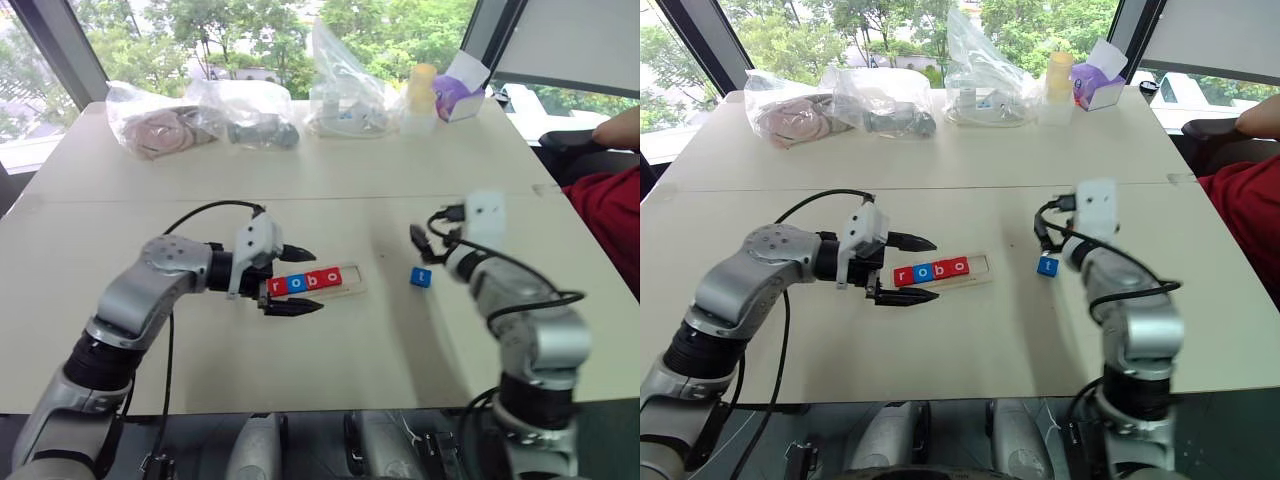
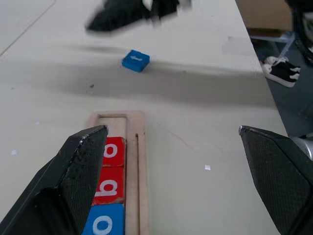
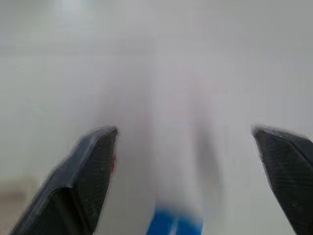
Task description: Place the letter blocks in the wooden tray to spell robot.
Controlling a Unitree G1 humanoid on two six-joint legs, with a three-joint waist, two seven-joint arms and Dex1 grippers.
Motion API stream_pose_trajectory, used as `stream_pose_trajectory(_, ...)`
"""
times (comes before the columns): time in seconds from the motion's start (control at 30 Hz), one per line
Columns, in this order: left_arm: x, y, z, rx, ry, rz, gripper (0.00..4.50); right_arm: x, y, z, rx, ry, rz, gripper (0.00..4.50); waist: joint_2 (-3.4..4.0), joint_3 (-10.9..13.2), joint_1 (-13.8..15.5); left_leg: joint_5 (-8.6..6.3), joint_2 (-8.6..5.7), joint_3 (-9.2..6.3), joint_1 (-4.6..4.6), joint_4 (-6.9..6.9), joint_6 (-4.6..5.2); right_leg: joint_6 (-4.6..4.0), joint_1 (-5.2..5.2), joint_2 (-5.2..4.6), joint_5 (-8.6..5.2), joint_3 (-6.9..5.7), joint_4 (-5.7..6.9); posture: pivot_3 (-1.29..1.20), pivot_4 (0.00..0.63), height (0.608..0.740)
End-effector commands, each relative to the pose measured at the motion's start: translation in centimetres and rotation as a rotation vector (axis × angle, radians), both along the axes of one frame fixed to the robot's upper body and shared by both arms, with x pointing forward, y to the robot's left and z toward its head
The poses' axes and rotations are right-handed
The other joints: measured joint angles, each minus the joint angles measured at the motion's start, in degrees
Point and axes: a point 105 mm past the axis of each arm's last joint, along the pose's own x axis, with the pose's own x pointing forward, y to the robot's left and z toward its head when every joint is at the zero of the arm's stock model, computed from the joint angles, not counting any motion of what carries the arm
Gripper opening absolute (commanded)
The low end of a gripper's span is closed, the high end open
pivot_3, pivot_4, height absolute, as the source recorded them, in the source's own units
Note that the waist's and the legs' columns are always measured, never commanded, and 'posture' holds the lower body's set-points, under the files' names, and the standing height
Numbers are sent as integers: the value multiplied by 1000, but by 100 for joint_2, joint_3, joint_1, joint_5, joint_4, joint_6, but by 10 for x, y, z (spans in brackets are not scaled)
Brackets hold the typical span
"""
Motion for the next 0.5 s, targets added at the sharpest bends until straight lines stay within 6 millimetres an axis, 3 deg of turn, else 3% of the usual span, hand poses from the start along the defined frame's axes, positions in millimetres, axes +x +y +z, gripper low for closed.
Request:
stream_pose_trajectory(0.03, -14, 5, 7, -3, 14, -64, 4500, -14, 11, -20, -93, 85, 368, 4449, -1, 0, 4, -2, 1, 0, 1, -6, 3, 0, 1, 3, -1, 0, -4, 0, 150, 740)
stream_pose_trajectory(0.1, -20, 8, -1, 89, -10, -99, 4500, -18, -12, -42, -303, 174, 485, 4449, -1, 2, 6, -7, 1, -1, 0, -9, 11, -1, 4, 4, -2, -4, -6, 0, 150, 740)
stream_pose_trajectory(0.13, -21, 8, -4, 112, -18, -108, 4500, -19, -19, -45, -327, 191, 531, 4449, 0, 3, 9, -8, 0, 1, -3, -5, 14, -1, 2, 3, -3, -3, -7, 0, 150, 740)
stream_pose_trajectory(0.23, -19, 6, 1, 89, -28, -86, 4500, -19, -24, -38, -240, 150, 647, 4449, -1, 3, 6, -8, -1, 10, -3, -2, 14, 2, 7, -1, -3, 0, -20, 0, 150, 740)
stream_pose_trajectory(0.5, -20, 11, 4, 93, -28, -29, 4500, -11, -36, -55, -282, 158, 741, 4449, -2, 4, 14, -8, 4, 9, 5, 6, 14, 3, 19, 1, -1, 2, -20, 0, 150, 740)
